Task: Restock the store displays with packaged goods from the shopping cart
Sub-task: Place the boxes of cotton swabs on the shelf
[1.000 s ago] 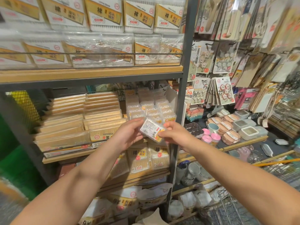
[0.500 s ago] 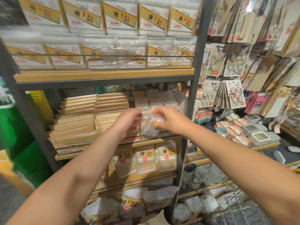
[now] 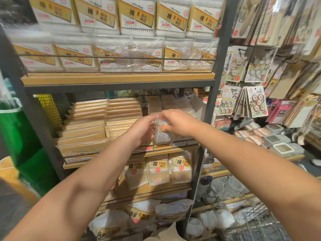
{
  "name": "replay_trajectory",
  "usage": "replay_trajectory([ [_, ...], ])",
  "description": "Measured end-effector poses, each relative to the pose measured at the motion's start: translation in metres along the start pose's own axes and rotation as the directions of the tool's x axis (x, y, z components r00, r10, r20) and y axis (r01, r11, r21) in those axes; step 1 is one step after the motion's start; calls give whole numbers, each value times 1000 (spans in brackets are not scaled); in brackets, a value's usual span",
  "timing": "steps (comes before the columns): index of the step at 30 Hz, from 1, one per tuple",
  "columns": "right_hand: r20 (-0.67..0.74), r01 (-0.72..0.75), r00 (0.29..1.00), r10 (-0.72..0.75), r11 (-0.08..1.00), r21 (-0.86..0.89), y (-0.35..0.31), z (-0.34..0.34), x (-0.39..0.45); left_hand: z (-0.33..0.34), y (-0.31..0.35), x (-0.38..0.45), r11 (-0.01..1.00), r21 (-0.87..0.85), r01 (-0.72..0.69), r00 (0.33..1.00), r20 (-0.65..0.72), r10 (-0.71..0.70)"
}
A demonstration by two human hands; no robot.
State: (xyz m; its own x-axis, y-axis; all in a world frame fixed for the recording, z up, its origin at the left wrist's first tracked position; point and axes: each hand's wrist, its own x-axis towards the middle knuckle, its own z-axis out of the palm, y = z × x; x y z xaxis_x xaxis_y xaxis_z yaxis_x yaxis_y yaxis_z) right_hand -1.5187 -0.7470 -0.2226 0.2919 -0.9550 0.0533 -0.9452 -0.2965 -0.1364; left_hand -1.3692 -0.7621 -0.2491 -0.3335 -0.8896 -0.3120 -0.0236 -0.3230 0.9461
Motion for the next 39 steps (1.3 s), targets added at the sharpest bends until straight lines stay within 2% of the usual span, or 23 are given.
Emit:
replay_trajectory([
  [8, 9, 41, 999, -40, 994, -102, 1, 8, -5, -14, -2, 25, 994, 99, -42, 998, -34, 45],
  [12, 13, 45, 999, -44, 996, -73, 4, 9, -5, -20, 13, 45, 964, 242, -107, 987, -93, 133],
  [17, 16, 6, 1000, -6, 1000, -14, 12, 13, -3, -15, 38, 76, 942, 331, -51, 981, -162, 110],
  [19, 4, -27, 1000, 27, 1000, 13, 16, 15, -2, -12, 40, 88, 903, 430, -6, 982, -169, 87],
  [21, -21, -62, 998, 63, 997, 42, 20, 17, -2, -11, 42, 96, 825, 563, -43, 979, -142, 147],
  [24, -35, -119, 992, 124, 986, 115, 28, 23, -4, -12, 48, 111, 635, 755, -162, 970, 4, 243],
  [27, -23, -159, 986, 165, 976, 151, 32, 29, -2, -23, 46, 134, 502, 834, -229, 967, 138, 212],
  [33, 9, -145, 989, 146, 971, 190, 41, 41, -2, -32, 48, 161, 467, 839, -281, 960, 238, 148],
  [39, 21, -141, 990, 140, 968, 207, 45, 45, -2, -32, 52, 191, 388, 900, -198, 980, 173, 99],
])
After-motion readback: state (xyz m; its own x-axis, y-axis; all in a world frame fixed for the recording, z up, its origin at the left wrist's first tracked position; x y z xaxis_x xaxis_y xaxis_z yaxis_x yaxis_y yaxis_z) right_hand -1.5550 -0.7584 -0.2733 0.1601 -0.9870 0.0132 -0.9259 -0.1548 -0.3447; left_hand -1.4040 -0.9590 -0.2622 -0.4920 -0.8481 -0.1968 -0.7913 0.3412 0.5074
